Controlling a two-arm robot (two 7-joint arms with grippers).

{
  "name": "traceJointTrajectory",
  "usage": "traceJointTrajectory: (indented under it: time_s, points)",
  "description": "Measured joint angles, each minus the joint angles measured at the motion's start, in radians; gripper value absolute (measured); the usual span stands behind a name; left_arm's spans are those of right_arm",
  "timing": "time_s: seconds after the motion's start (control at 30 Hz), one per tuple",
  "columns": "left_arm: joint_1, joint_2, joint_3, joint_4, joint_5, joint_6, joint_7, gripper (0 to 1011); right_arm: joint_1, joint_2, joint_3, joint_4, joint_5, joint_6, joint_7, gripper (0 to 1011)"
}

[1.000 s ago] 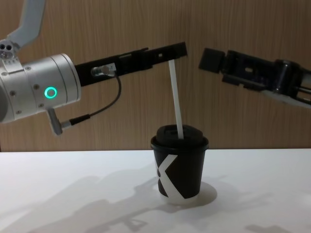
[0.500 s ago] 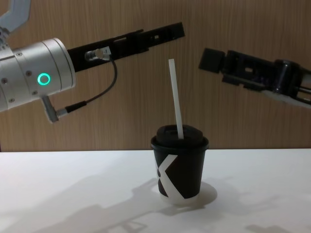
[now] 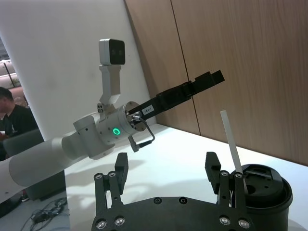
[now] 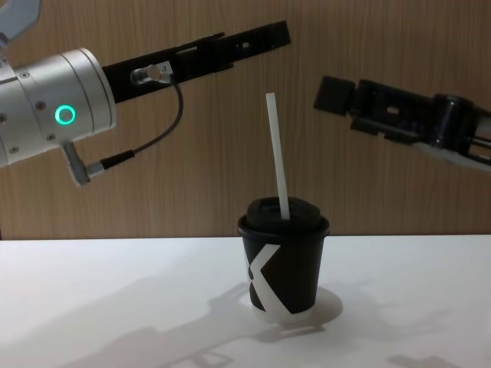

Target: Pick up the straw with one hand, pass it to the other hand, and insert it into the cup.

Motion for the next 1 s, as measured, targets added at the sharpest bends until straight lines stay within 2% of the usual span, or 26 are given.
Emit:
traceJointTrajectory:
  time_s: [1.0]
  points:
    - [0.004, 0.003, -0.003, -0.012, -0.001, -0.002, 0.005, 1003, 0.0, 0.0, 0.0, 0.0, 0.0, 0.0, 0.0, 1001]
